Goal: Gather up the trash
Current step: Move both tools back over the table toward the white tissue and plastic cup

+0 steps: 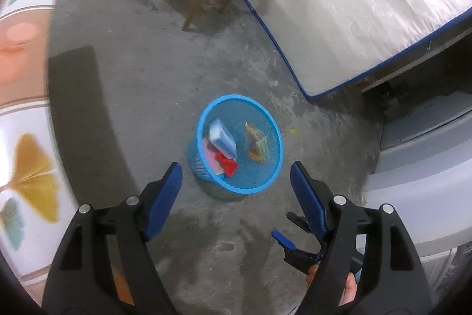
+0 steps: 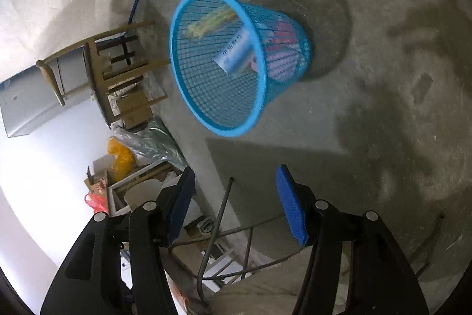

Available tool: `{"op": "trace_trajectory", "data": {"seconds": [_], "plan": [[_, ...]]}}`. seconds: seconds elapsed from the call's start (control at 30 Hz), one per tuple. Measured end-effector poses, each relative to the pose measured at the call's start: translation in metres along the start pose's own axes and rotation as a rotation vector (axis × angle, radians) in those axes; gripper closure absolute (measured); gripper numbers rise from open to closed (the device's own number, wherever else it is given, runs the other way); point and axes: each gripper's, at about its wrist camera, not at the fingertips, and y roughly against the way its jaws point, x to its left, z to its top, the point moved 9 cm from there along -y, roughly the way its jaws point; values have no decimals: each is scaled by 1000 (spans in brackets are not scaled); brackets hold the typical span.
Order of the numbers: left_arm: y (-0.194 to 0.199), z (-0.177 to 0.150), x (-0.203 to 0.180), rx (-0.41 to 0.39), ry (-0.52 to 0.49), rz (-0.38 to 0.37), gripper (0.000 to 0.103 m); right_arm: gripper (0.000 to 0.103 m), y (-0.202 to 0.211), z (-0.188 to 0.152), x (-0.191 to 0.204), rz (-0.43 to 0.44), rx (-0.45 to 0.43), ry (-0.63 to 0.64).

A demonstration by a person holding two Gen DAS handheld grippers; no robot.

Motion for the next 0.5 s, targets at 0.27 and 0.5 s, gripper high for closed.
{"op": "trace_trajectory", "data": {"seconds": [0.27,0.5], "plan": [[66,-3,10,-128,-51,11,32,45,23,-20,5,-34,34,129],[123,-13,35,-221,-9,16,31,39,25,-73,53,-8,125,319]]}}
